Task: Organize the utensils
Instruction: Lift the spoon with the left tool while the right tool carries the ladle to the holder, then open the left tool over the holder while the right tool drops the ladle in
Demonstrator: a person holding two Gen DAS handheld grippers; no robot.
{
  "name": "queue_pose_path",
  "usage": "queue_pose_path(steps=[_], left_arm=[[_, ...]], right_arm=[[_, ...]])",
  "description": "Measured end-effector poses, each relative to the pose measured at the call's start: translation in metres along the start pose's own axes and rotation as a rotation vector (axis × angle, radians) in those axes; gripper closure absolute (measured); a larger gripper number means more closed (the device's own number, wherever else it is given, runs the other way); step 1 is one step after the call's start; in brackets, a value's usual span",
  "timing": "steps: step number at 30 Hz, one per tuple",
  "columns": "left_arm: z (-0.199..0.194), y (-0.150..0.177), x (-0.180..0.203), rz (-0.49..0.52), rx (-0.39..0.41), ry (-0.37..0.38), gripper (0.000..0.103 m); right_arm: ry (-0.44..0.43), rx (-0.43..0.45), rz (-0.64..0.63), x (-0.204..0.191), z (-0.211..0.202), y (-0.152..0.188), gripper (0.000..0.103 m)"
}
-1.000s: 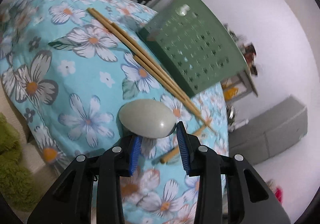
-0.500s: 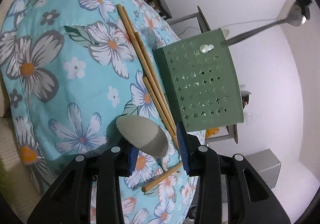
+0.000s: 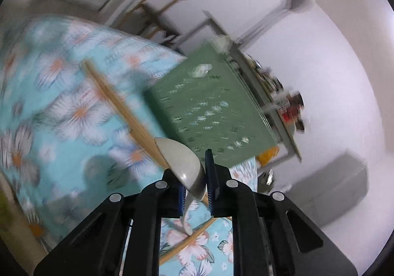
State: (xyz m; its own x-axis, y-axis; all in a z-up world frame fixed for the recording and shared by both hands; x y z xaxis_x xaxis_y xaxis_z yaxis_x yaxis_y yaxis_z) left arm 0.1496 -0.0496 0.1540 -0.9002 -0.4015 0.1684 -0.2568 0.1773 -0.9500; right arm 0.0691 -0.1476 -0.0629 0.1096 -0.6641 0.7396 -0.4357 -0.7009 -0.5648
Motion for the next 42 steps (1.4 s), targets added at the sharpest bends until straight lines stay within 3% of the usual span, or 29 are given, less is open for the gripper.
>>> queue_pose_path(steps=[4, 14, 24, 33, 35, 37, 42], left_arm=[[0.007, -0.013, -0.012, -0.045, 0.02, 0.015, 0.101], [0.028, -0.023, -0.039, -0.106, 0.052, -0.011, 0.101], [0.062, 0.011, -0.072, -0.202, 0.042, -0.026, 0.101], [0.076, 0.051, -0.093, -0.298, 0.022, -0.03, 0.101], [0.075, 0.055, -0.094, -0.308, 0.028, -0.025, 0.097], [0.073, 0.057, -0.094, -0.313, 0.034, -0.033, 0.084], [0.066, 0.06, -0.093, -0.307, 0.045, -0.049, 0.078]], right_arm=[[0.002, -0.008, 0.21, 0.043, 0.001, 0.0, 0.091], [-0.013, 0.011, 0.484, 0.095, 0.006, 0.015, 0.094], [-0.096, 0.116, 0.821, 0.155, -0.007, 0.032, 0.094], [-0.108, 0.224, 1.003, 0.21, -0.032, 0.045, 0.094], [-0.11, 0.243, 1.032, 0.218, -0.034, 0.046, 0.094], [-0.119, 0.261, 1.057, 0.227, -0.034, 0.046, 0.094], [-0.11, 0.298, 1.08, 0.243, -0.038, 0.041, 0.094]])
Point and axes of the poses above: each gripper's, at about its wrist camera, not at the fingertips, and z roughly the way its jaws point, x to its right, y to its underside, the point moved 5 cm from there along z, roughly the way its jaws point, and after that the axes turned 1 degree about z, right-handed, at the moved point
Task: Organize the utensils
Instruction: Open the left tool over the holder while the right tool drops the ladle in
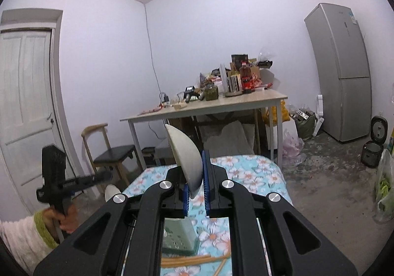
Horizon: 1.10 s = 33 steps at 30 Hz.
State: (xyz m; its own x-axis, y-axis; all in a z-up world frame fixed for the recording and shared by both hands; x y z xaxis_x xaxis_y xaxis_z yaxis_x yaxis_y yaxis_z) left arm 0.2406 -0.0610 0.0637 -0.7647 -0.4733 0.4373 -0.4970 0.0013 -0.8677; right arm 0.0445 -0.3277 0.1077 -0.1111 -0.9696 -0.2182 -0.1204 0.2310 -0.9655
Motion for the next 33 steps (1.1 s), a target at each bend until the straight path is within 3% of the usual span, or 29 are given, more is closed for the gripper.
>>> queue_pose_path(steps=[6, 15, 19, 23, 28, 33], left_arm=[[-0.013, 0.006, 0.0, 0.013, 0.007, -0.046, 0.061], [-0.041, 0.029, -0.004, 0.02, 0.013, -0.137, 0.047], [-0.052, 0.042, -0.007, 0.013, 0.004, -0.16, 0.045], [-0.058, 0.052, -0.01, -0.002, -0.004, -0.172, 0.045], [-0.06, 0.058, -0.011, -0.005, -0.012, -0.177, 0.045], [-0.06, 0.06, -0.01, -0.006, -0.012, -0.179, 0.045]], right_arm=[[-0.031, 0.033, 0.004, -0.007, 0.01, -0.016, 0.094], [-0.028, 0.0, -0.059, -0.024, 0.054, -0.014, 0.094], [-0.014, -0.053, -0.108, -0.037, 0.077, 0.003, 0.093], [-0.017, -0.164, -0.124, -0.045, 0.102, 0.029, 0.091], [-0.046, -0.183, -0.073, -0.044, 0.101, 0.033, 0.059], [-0.056, -0.158, -0.032, -0.036, 0.087, 0.026, 0.052]])
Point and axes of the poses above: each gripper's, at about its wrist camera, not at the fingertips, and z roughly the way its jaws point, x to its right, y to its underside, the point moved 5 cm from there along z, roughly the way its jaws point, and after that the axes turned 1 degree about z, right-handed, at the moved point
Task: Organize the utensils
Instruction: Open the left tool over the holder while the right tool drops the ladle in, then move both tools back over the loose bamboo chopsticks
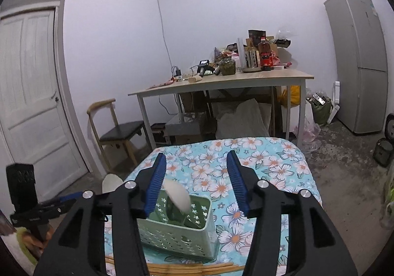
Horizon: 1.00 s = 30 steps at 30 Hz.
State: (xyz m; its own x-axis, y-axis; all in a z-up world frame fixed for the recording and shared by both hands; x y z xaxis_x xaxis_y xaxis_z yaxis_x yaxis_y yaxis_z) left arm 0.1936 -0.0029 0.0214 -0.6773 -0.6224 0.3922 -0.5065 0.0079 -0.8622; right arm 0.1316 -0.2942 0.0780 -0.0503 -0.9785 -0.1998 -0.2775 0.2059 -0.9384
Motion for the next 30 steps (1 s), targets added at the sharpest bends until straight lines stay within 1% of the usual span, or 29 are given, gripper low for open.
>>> queue_pose_path(steps=[2, 5, 9, 12, 16, 17, 19, 24, 30], left_arm=[[0.0, 0.001, 0.0, 0.001, -0.003, 0.0, 0.044], [-0.003, 0.002, 0.002, 0.014, -0.003, -0.005, 0.044], [-0.006, 0.007, 0.005, 0.028, -0.008, -0.012, 0.043], [-0.005, 0.012, 0.007, 0.042, -0.025, -0.027, 0.042], [0.0, 0.02, 0.008, 0.056, -0.063, -0.055, 0.041], [0.002, 0.023, 0.008, 0.064, -0.078, -0.066, 0.041], [0.005, 0.029, 0.008, 0.081, -0.099, -0.079, 0.04], [0.013, 0.045, 0.015, 0.133, -0.165, -0.098, 0.038], [0.016, 0.054, 0.026, 0.186, -0.196, -0.117, 0.036]], right_arm=[[-0.005, 0.007, 0.022, 0.004, -0.007, -0.001, 0.052], [0.011, 0.008, 0.046, 0.012, -0.017, 0.004, 0.052], [0.047, -0.028, 0.083, 0.024, -0.025, 0.019, 0.051], [0.084, -0.078, 0.133, 0.039, -0.031, 0.039, 0.051], [0.108, -0.153, 0.215, 0.053, -0.032, 0.069, 0.051], [0.114, -0.181, 0.235, 0.055, -0.031, 0.079, 0.05], [0.128, -0.234, 0.26, 0.056, -0.028, 0.096, 0.044], [0.128, -0.32, 0.294, 0.054, -0.023, 0.128, 0.043], [0.119, -0.397, 0.362, 0.06, -0.018, 0.157, 0.043]])
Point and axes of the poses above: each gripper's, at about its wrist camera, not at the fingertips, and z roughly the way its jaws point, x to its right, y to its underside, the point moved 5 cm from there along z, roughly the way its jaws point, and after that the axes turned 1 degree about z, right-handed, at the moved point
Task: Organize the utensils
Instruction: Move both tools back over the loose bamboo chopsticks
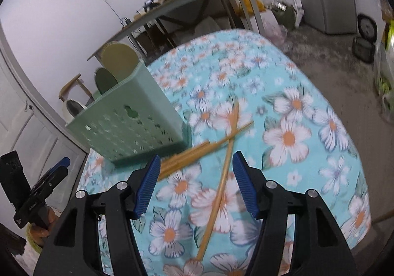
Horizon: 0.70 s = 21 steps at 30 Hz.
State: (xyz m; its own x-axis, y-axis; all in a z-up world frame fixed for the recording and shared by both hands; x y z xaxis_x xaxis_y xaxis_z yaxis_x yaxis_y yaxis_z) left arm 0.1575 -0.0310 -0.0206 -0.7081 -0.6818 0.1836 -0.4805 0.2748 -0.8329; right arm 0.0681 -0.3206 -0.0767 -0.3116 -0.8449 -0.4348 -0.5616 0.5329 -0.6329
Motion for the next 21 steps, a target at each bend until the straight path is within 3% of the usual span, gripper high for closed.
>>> queue_pose_path(steps=[21], left_arm=[[0.014, 0.003, 0.018, 0.056, -0.048, -0.025, 0.036]], right_arm=[[-0.006, -0.068, 0.053, 0.02, 0.013, 0.02, 0.043]])
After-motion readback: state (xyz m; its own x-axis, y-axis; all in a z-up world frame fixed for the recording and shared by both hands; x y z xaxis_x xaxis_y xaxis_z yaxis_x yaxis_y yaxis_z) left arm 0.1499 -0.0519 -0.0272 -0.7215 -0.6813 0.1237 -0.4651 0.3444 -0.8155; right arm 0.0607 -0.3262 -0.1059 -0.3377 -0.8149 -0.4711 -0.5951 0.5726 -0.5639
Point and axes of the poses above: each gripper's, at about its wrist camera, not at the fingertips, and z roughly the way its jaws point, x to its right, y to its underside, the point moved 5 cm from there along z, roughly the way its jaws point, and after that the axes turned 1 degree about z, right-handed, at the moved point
